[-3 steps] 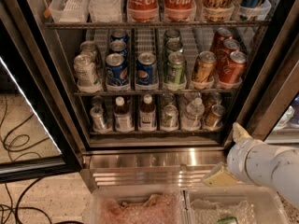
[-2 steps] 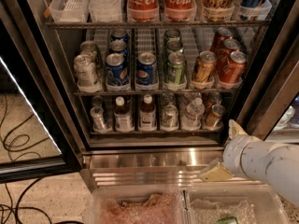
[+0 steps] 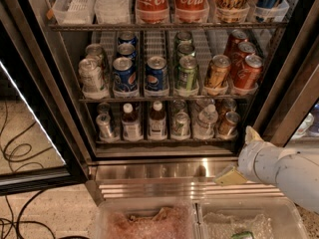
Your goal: Pick orange can from bottom shelf of fridge
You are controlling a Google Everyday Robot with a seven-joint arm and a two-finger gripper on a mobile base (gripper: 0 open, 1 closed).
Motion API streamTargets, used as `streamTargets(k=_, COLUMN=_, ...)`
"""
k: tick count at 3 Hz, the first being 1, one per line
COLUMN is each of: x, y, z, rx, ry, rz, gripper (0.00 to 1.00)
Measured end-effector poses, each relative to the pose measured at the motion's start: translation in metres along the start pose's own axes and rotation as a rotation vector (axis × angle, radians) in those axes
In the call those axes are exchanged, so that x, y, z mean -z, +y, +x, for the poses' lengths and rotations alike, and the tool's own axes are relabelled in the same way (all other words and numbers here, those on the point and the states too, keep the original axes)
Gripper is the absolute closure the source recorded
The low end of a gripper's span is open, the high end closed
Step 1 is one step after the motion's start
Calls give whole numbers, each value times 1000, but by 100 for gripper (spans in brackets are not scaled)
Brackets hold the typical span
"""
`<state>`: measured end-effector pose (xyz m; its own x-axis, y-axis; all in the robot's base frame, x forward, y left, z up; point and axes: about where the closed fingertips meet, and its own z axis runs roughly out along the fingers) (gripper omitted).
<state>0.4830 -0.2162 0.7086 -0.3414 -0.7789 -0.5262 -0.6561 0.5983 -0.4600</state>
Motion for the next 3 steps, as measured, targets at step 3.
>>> streamTargets(k=3, x=-34, y=-19, z=2, rx=-13, ry=0, rz=5, gripper=0)
